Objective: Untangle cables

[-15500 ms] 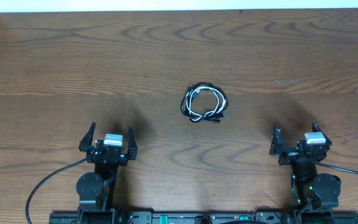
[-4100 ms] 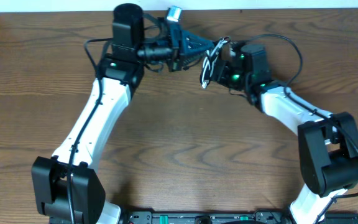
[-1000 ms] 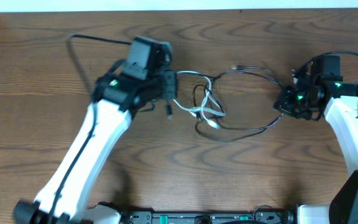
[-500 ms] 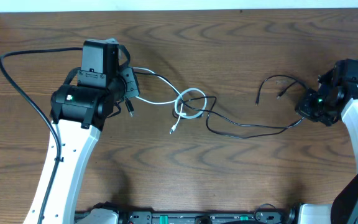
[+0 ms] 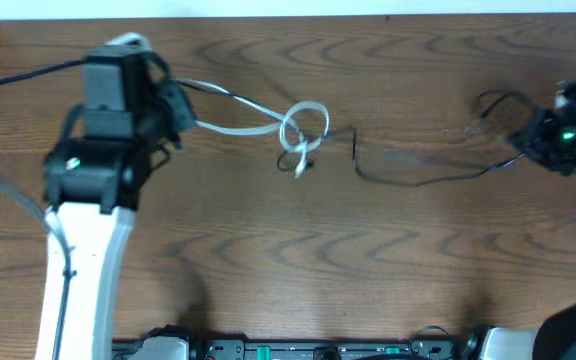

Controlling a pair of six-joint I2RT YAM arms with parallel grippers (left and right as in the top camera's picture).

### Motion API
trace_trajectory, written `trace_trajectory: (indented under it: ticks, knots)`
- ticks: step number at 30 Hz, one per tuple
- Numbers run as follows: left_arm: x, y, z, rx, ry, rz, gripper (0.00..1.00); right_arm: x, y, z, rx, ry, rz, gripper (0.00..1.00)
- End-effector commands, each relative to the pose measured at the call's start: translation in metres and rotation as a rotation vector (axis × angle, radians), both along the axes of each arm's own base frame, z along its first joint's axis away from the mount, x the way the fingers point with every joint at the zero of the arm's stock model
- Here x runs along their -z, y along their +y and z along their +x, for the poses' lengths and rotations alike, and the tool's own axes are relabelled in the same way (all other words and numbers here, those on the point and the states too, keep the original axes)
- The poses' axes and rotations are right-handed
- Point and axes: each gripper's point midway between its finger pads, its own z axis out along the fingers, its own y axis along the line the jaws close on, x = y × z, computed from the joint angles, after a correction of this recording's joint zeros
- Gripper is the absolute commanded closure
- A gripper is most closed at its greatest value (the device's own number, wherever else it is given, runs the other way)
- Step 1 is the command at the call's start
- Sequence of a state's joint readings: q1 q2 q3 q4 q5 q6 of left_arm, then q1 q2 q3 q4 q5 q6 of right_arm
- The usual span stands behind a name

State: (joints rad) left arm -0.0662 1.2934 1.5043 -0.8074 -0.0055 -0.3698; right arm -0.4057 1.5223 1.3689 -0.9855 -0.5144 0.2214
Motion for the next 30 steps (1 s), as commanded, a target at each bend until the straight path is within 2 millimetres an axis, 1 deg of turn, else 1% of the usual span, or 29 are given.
trace_trajectory:
  ticks: [1,3,6,7,9,11,15,16,19,21,22,23,25,27,28,30]
  knots:
    - [-0.049,0.03,-0.015,-0.132,-0.148,-0.042,0.92,-0.048,-0.017,0.0,0.081,-0.137,0.053,0.99]
    - [-0.058,0.043,-0.02,-0.182,-0.18,-0.057,0.93,-0.055,-0.032,-0.005,0.142,-0.155,0.047,0.99]
    - [-0.063,0.061,-0.026,-0.267,-0.204,-0.103,0.93,-0.058,-0.054,-0.013,0.217,-0.161,0.045,0.99]
    - [-0.063,0.065,-0.026,-0.288,-0.206,-0.12,0.93,-0.058,-0.059,-0.015,0.233,-0.16,0.047,0.99]
    - [-0.062,0.06,-0.024,-0.26,-0.2,-0.141,0.93,-0.058,-0.06,-0.017,0.238,-0.155,0.058,0.99]
    - [-0.059,0.04,-0.018,-0.149,-0.183,-0.17,0.93,-0.058,-0.053,-0.017,0.203,-0.16,0.066,0.99]
    - [-0.054,-0.018,-0.005,0.166,-0.164,-0.199,0.93,-0.06,-0.021,-0.009,0.071,-0.181,0.065,0.98]
    - [-0.052,-0.038,-0.003,0.269,-0.157,-0.208,0.92,-0.06,-0.01,-0.006,0.027,-0.185,0.057,0.96]
    - [-0.048,-0.083,-0.004,0.484,-0.15,-0.225,0.93,-0.056,0.014,-0.002,-0.05,-0.174,0.027,0.9]
    - [-0.045,-0.11,-0.009,0.604,-0.145,-0.234,0.93,-0.051,0.025,0.001,-0.078,-0.154,-0.006,0.84]
    - [-0.044,-0.129,-0.013,0.683,-0.146,-0.235,0.92,-0.046,0.035,0.003,-0.106,-0.137,-0.025,0.74]
    - [-0.044,-0.137,-0.016,0.714,-0.15,-0.233,0.93,-0.044,0.041,0.004,-0.121,-0.13,-0.028,0.65]
    - [-0.048,-0.15,-0.02,0.765,-0.166,-0.232,0.92,-0.039,0.051,0.005,-0.16,-0.12,-0.027,0.4]
    - [-0.057,-0.165,-0.027,0.829,-0.201,-0.249,0.92,-0.036,0.061,0.007,-0.206,-0.118,-0.03,0.2]
    - [-0.062,-0.17,-0.029,0.859,-0.22,-0.26,0.93,-0.035,0.067,0.007,-0.235,-0.124,-0.027,0.12]
    - [-0.077,-0.182,-0.037,0.936,-0.273,-0.3,0.92,-0.038,0.083,0.007,-0.312,-0.153,-0.011,0.03]
